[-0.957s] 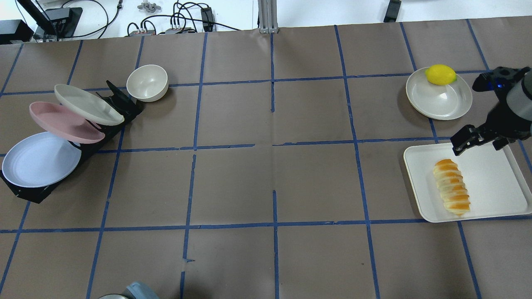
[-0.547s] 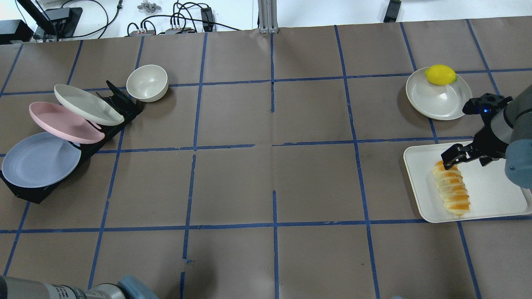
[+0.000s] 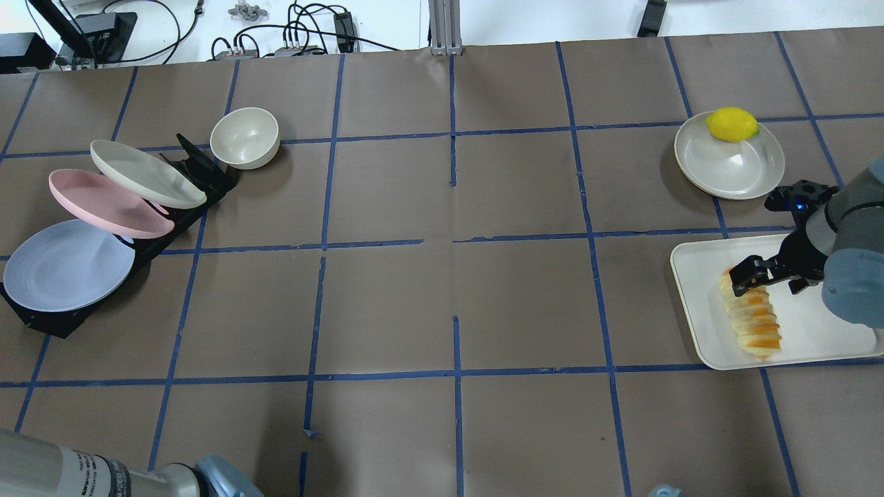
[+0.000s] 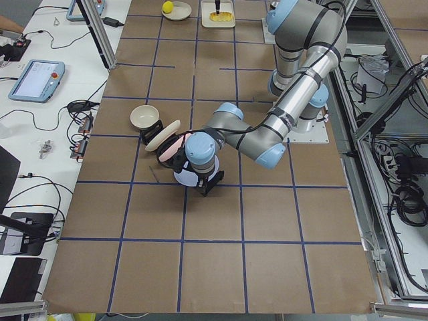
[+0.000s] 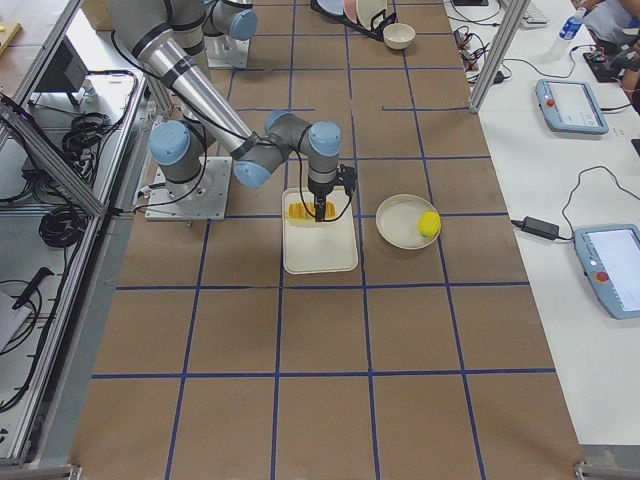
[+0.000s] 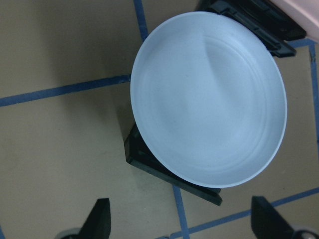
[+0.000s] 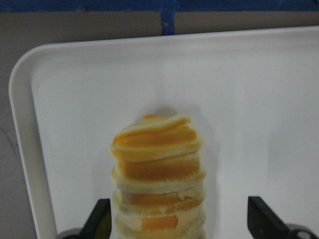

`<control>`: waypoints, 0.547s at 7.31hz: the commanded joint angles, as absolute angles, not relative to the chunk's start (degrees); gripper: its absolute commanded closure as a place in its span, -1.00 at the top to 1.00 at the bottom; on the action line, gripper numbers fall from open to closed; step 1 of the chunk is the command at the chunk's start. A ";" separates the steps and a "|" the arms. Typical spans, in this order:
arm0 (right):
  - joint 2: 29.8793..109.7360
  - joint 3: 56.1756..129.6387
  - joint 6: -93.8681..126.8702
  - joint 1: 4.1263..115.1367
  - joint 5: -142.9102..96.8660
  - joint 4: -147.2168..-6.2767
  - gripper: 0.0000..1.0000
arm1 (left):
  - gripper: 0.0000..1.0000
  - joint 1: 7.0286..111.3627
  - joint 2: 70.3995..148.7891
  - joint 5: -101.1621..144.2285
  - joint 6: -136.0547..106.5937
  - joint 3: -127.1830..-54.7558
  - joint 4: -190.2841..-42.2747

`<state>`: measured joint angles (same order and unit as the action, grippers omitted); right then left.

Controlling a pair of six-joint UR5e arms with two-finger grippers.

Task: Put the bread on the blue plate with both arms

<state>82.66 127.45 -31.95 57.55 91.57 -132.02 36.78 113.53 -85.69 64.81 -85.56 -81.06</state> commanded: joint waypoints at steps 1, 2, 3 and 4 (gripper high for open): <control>81.91 128.93 -30.76 57.48 91.67 -132.71 0.92 | 0.99 39.44 117.75 -85.69 63.90 -84.82 -79.02; 81.91 129.81 -30.76 57.48 91.58 -133.15 0.90 | 0.98 41.46 119.17 -85.87 63.81 -84.29 -78.32; 81.91 130.60 -30.76 57.48 91.50 -134.20 0.89 | 0.96 41.66 120.31 -85.70 63.81 -84.03 -78.31; 81.83 130.69 -30.07 57.48 91.49 -134.38 0.85 | 0.91 41.66 121.37 -85.69 63.72 -83.33 -78.31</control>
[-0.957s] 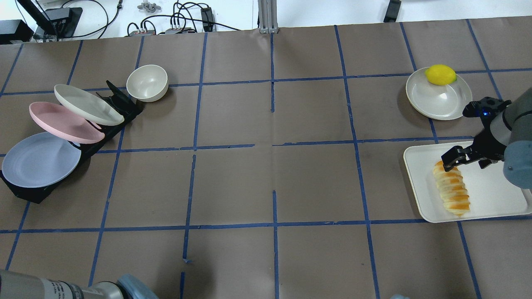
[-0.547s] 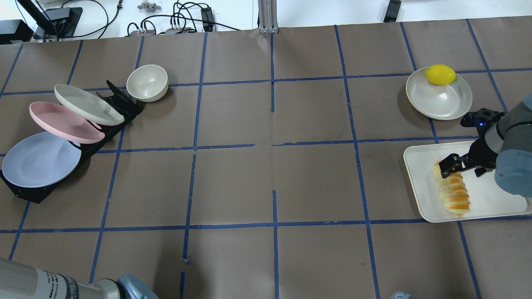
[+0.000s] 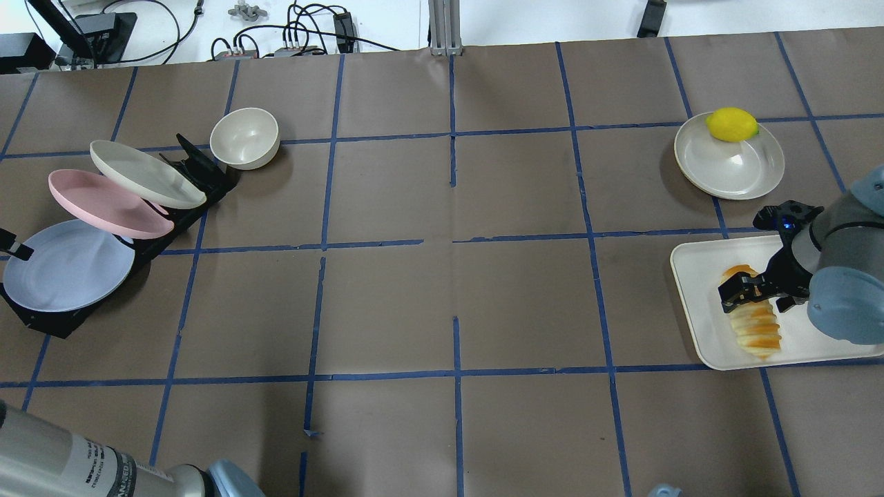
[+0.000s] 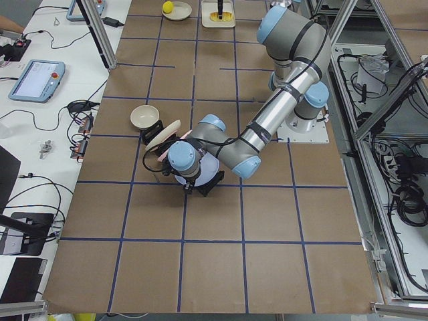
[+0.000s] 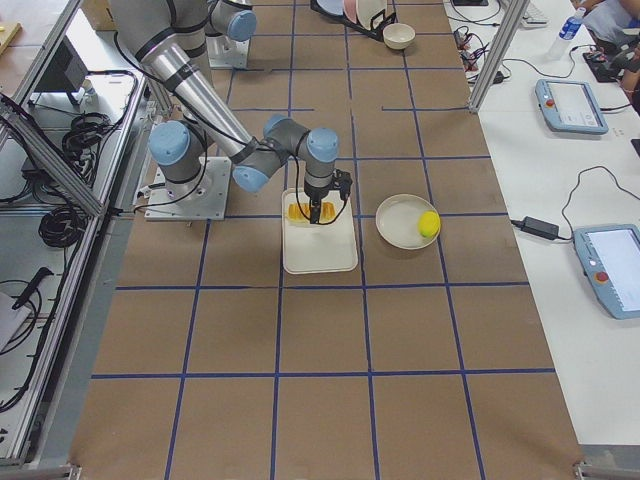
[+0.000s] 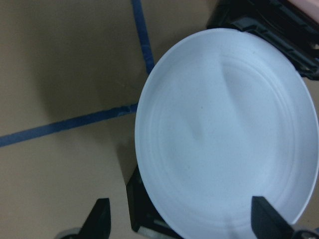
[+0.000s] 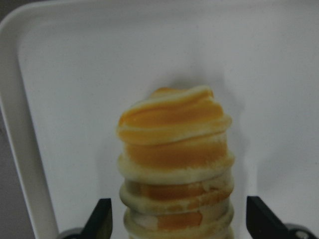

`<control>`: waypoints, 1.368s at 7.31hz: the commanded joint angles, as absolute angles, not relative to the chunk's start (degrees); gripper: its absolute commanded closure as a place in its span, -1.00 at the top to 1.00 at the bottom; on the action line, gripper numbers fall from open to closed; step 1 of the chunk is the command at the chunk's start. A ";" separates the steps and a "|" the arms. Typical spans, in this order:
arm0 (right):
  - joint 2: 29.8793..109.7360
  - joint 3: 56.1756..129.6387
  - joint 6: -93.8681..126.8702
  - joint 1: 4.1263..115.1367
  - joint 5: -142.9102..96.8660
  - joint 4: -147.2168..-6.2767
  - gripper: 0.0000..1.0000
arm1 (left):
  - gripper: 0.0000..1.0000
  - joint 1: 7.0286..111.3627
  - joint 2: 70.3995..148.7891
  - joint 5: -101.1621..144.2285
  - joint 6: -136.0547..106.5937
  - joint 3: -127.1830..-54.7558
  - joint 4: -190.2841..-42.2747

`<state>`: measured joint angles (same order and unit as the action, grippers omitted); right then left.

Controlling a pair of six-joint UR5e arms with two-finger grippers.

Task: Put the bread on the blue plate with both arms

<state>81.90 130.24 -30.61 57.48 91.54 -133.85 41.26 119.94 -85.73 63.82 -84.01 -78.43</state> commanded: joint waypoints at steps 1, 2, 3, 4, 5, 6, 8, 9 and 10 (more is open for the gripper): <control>81.65 130.78 -29.88 57.48 91.49 -134.47 0.52 | 0.91 41.57 122.16 -85.69 63.81 -82.28 -78.31; 81.82 130.26 -29.88 57.48 92.45 -134.47 -0.22 | 0.91 41.57 123.30 -85.69 63.81 -81.48 -78.31; 82.00 130.08 -29.80 57.57 92.46 -134.47 -0.72 | 0.91 41.49 124.18 -85.69 63.81 -81.04 -78.31; 82.18 130.17 -29.79 57.57 92.46 -134.47 -0.82 | 0.85 41.48 125.15 -85.69 63.81 -81.04 -78.31; 82.53 130.08 -29.71 57.57 92.55 -134.82 -0.82 | 0.40 41.48 125.16 -85.78 63.81 -80.60 -78.31; 82.79 129.82 -28.58 57.66 92.55 -134.74 -0.82 | -0.05 41.48 125.33 -85.96 63.81 -80.42 -78.57; 85.32 128.07 -28.13 58.01 93.16 -134.04 -0.80 | -0.44 41.48 125.33 -86.04 63.81 -80.33 -78.57; 87.43 127.27 -28.21 58.09 93.69 -132.29 -0.80 | -0.54 41.57 125.25 -85.78 63.81 -80.25 -78.57; 89.63 126.05 -28.21 58.10 93.43 -128.62 -0.80 | -0.64 41.66 124.81 -85.87 63.81 -80.16 -78.57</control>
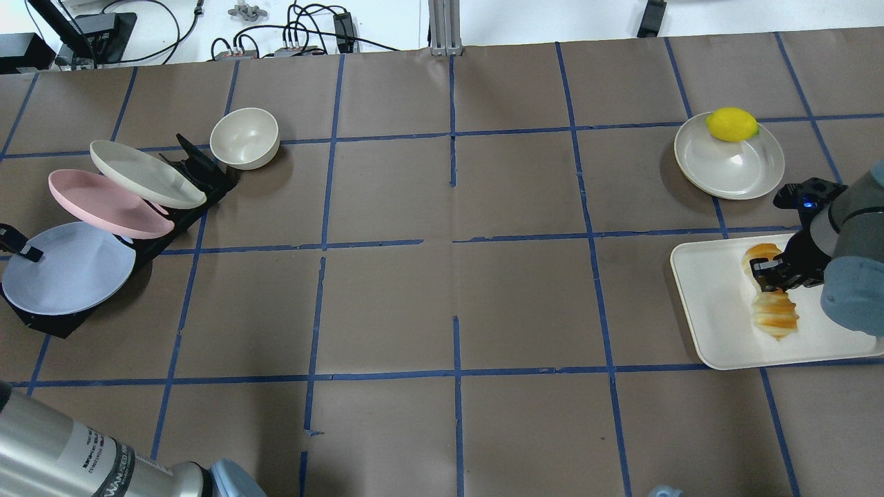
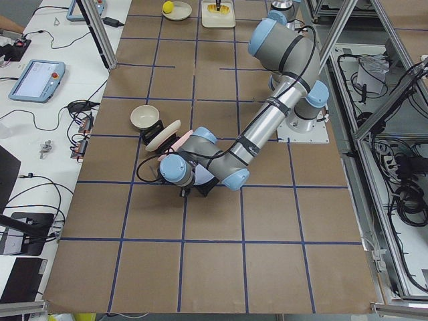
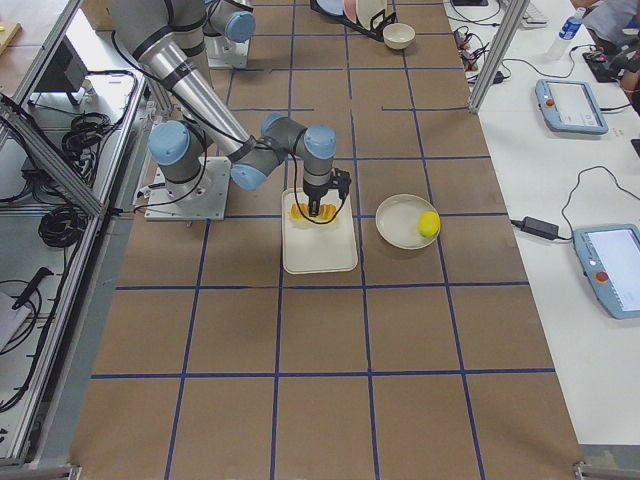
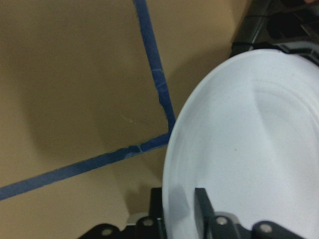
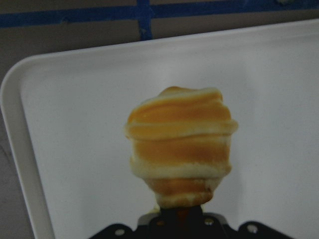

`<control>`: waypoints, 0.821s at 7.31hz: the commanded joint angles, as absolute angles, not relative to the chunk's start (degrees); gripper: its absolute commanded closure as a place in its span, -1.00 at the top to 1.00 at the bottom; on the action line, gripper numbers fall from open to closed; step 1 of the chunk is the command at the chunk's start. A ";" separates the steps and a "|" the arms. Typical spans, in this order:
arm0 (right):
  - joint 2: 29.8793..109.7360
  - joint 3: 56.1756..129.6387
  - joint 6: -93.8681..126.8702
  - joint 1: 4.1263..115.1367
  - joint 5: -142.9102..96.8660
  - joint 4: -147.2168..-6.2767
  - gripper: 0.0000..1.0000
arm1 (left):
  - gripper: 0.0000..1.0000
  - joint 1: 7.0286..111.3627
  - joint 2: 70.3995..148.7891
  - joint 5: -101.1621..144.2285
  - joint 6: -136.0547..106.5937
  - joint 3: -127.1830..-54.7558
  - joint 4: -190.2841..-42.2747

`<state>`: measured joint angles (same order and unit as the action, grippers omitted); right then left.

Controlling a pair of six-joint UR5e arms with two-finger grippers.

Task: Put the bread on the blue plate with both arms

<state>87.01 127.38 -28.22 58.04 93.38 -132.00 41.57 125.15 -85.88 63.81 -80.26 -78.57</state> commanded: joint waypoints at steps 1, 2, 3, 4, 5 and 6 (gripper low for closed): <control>92.08 124.73 -28.21 58.10 93.08 -124.06 -0.78 | -0.67 41.66 124.63 -86.13 63.81 -78.76 -79.18; 95.07 122.89 -28.30 58.10 93.16 -118.27 -0.79 | -0.67 41.66 123.85 -86.39 64.24 -76.31 -81.89; 98.93 119.30 -28.30 58.18 93.43 -110.21 -0.78 | -0.68 41.31 122.71 -86.74 64.68 -74.03 -85.74; 101.31 115.35 -28.30 58.18 93.34 -102.99 -0.79 | -0.70 41.13 121.56 -87.97 65.04 -72.87 -88.22; 102.82 110.44 -28.30 58.10 93.25 -95.52 -0.78 | -0.71 40.70 119.81 -89.11 65.65 -72.77 -89.72; 103.18 105.08 -28.30 58.10 93.25 -88.84 -0.78 | -0.72 40.52 117.36 -89.12 66.26 -72.77 -91.74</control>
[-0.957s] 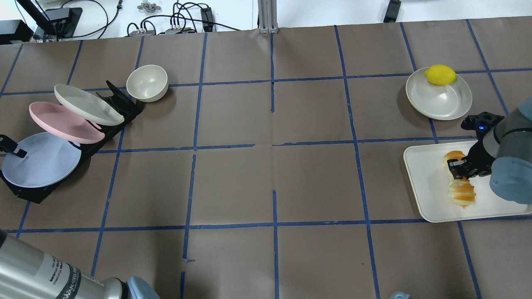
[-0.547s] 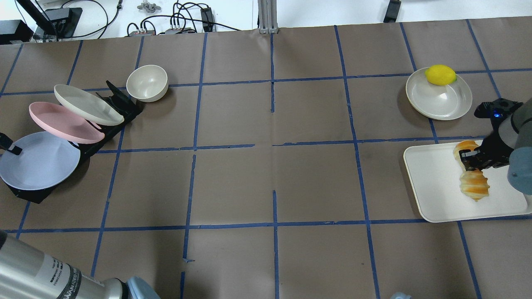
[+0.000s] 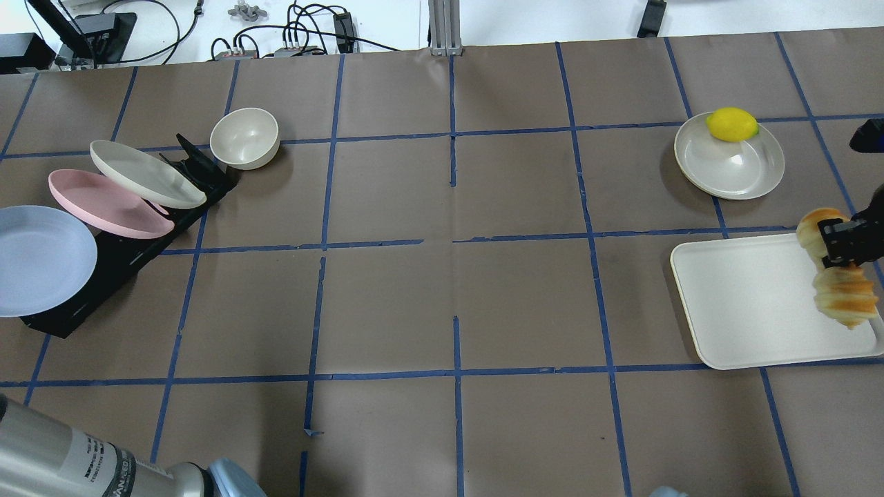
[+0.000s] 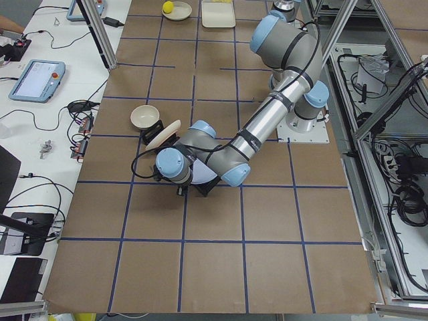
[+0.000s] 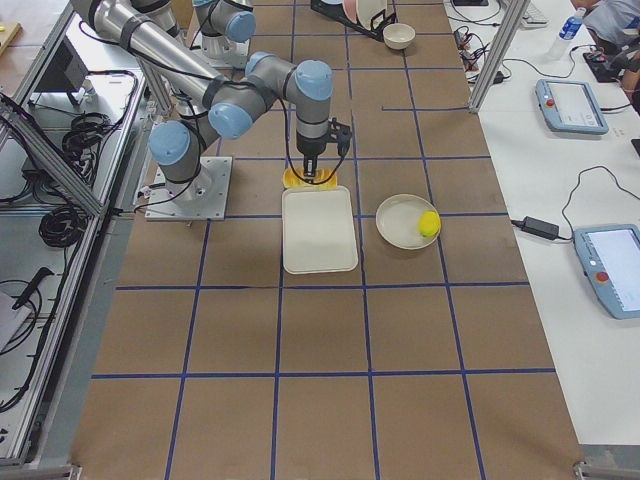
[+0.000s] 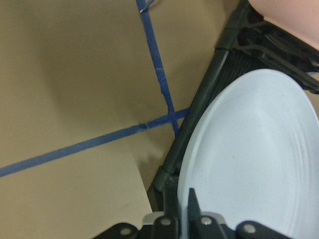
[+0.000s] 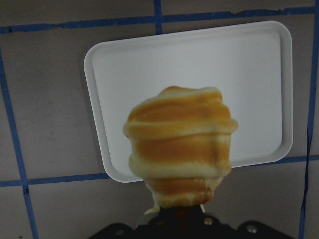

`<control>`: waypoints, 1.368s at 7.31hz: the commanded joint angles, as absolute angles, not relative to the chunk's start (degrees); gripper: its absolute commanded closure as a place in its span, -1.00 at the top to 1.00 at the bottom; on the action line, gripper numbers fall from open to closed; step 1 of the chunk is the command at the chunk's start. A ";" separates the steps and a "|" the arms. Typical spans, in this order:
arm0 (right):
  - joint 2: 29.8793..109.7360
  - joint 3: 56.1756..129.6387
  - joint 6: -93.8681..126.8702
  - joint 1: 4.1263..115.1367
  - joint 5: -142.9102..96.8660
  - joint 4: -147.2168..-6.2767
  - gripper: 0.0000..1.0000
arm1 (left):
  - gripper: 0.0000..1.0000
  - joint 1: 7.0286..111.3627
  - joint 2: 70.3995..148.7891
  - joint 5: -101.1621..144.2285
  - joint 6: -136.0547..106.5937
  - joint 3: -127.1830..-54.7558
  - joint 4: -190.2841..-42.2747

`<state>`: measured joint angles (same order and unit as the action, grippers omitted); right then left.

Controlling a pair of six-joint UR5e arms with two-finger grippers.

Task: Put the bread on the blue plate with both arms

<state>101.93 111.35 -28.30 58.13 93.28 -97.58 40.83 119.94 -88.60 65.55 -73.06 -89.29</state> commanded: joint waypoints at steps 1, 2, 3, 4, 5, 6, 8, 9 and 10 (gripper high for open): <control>103.01 100.59 -28.30 58.18 93.08 -83.64 -0.78 | -0.72 40.43 114.11 -89.12 66.70 -73.21 -95.15; 102.83 98.98 -27.87 58.71 92.73 -82.63 -0.77 | -0.72 40.26 111.38 -89.12 66.71 -74.08 -97.01; 102.83 98.44 -24.55 61.23 92.64 -82.70 -0.76 | -0.72 40.86 108.92 -89.12 66.62 -74.18 -98.42; 102.66 98.44 -19.30 65.70 92.64 -83.40 -0.74 | -0.72 41.22 107.16 -88.86 66.53 -73.74 -100.35; 102.48 98.35 -13.24 71.48 92.64 -85.06 -0.74 | -0.72 42.35 105.14 -88.42 66.10 -73.74 -102.37; 101.61 98.26 -10.75 76.94 93.16 -86.64 -0.74 | -0.72 45.41 103.55 -88.33 65.48 -74.00 -103.00; 99.59 98.26 -6.80 86.35 92.64 -89.64 -0.77 | -0.72 52.17 103.10 -87.81 61.64 -73.92 -102.83; 98.01 98.26 -6.51 90.31 92.64 -90.87 -0.78 | -0.72 55.86 102.92 -87.19 58.74 -73.92 -102.83; 96.52 98.17 -6.50 93.57 92.72 -92.18 -0.78 | -0.72 59.47 103.01 -87.19 55.75 -74.18 -102.92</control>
<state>98.37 98.24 -7.10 88.90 92.68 -90.52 54.96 103.07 -87.44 59.36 -73.98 -102.84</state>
